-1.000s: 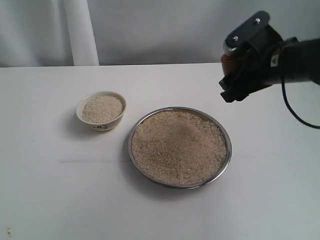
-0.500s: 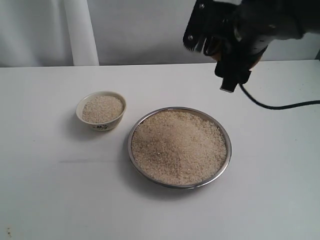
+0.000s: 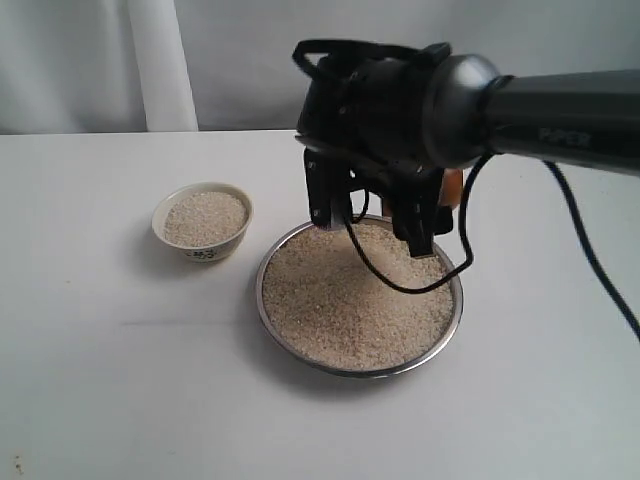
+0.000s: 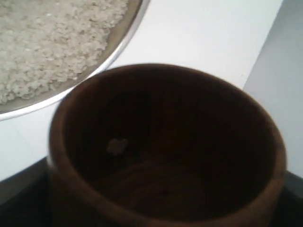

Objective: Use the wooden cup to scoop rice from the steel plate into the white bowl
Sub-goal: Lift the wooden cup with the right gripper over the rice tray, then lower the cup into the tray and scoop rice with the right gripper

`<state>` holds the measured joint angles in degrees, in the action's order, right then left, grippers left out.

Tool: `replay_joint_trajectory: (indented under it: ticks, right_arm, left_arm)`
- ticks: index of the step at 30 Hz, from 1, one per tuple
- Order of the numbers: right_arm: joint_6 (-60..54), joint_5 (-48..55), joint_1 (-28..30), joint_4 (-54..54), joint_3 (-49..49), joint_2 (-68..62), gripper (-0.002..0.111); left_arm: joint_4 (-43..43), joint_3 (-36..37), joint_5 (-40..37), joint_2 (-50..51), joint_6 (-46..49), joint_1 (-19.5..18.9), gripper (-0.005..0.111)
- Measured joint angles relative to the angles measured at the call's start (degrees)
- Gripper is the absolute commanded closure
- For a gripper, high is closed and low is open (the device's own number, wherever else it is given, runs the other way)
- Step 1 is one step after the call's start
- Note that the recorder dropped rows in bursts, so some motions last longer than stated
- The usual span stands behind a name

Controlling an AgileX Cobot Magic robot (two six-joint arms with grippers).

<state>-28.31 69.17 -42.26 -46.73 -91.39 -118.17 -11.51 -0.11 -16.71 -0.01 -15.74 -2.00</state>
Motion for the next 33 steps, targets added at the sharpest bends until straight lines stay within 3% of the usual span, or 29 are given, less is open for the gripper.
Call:
replay_joint_trajectory:
  ticks: [33]
  right_arm:
    - [-5.8,0.4,-1.0,2.7,0.4,-8.5,0.108]
  left_arm:
    - [0.0,0.0,0.0,0.0,0.0,0.0,0.107]
